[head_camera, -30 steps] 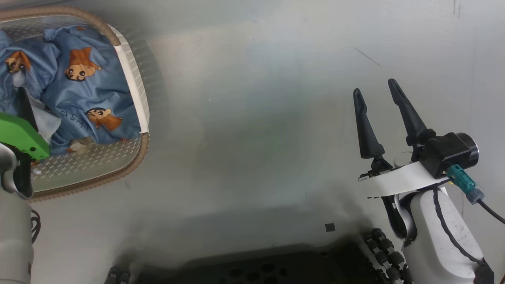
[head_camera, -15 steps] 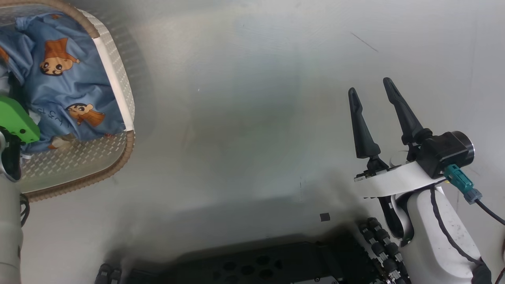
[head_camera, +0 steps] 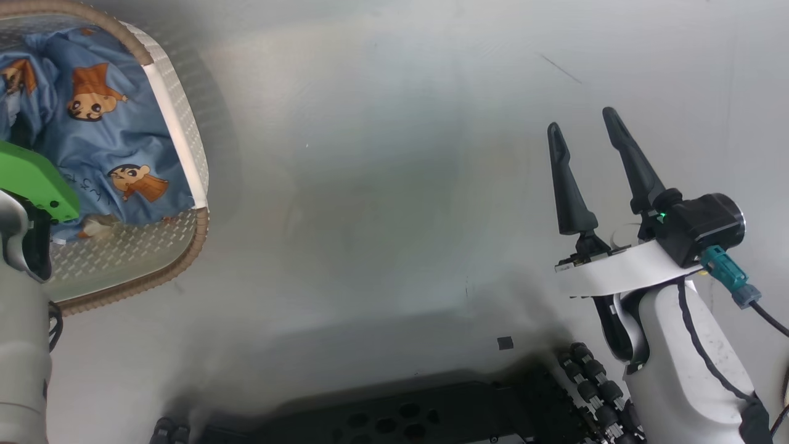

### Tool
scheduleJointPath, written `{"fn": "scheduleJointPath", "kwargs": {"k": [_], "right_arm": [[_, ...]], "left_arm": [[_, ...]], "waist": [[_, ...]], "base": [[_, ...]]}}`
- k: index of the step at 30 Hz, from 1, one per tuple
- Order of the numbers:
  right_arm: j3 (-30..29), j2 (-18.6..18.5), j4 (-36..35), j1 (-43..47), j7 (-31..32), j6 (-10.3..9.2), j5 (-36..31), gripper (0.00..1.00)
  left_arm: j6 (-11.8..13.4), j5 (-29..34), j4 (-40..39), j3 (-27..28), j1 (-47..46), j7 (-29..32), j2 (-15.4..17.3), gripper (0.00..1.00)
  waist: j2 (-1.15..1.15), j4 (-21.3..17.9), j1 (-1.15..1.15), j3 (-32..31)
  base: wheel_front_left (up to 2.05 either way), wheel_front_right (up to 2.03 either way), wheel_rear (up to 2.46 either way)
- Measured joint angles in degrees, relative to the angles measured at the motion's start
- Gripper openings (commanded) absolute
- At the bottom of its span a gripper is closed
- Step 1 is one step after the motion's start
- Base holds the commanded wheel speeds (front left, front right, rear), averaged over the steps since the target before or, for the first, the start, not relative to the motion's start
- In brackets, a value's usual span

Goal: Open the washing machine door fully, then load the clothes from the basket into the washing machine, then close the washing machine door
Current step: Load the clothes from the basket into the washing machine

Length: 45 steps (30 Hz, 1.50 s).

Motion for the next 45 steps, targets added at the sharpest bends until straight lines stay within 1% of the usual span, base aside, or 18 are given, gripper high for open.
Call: {"fn": "scheduleJointPath", "kwargs": {"k": [6,14,21,24,29,35,38,45], "right_arm": [[-0.5,0.0,0.0,-1.6,0.0,0.01,0.1,1.0],[-1.3,0.0,0.6,-1.8,0.0,0.03,0.1,1.0],[-2.1,0.0,1.4,-1.7,0.0,0.1,0.1,1.0],[-2.7,0.0,1.7,-1.7,0.0,0.56,0.1,1.0],[-3.3,-0.1,2.3,-1.7,0.0,0.57,0.0,1.0],[-4.3,-0.3,3.1,-1.0,0.0,0.6,0.0,1.0],[-4.8,-0.4,3.7,0.0,0.0,1.1,0.0,1.0],[-5.4,-0.4,4.3,1.8,0.0,1.18,0.0,1.0]], "left_arm": [[-1.3,0.4,0.0,0.2,0.2,-5.6,-0.9,0.0],[-2.9,-0.7,0.0,0.8,2.7,-12.8,-3.7,0.0],[-3.9,-1.2,-0.2,0.5,5.1,-13.3,-4.7,0.0],[-4.3,-1.2,-0.5,0.4,6.4,-13.5,-5.7,0.0],[-4.4,-1.2,-1.8,0.0,8.8,-13.5,-6.7,0.0],[-4.8,-1.2,-8.9,1.7,11.4,-13.5,-7.4,0.0],[-4.8,-1.2,-11.1,2.3,13.7,-13.5,-7.8,0.0],[-4.9,-1.2,-16.4,4.0,18.9,-13.5,-9.2,0.0]], "waist": [[0.0,0.3,0.0,-2.2],[0.0,1.0,0.0,-6.2],[0.0,1.9,0.0,-10.2],[0.0,2.4,0.0,-12.1],[0.0,3.4,0.0,-15.3],[0.0,4.7,0.0,-19.7],[0.0,5.4,0.0,-22.0],[0.0,6.7,-0.01,-27.4]], "base": [[0.0,0.0,0.0],[0.0,0.0,0.0],[0.0,0.0,0.0],[0.0,0.0,0.0],[0.0,0.0,0.0],[0.0,0.0,0.0],[0.0,0.0,0.0],[0.0,0.0,0.0]]}}
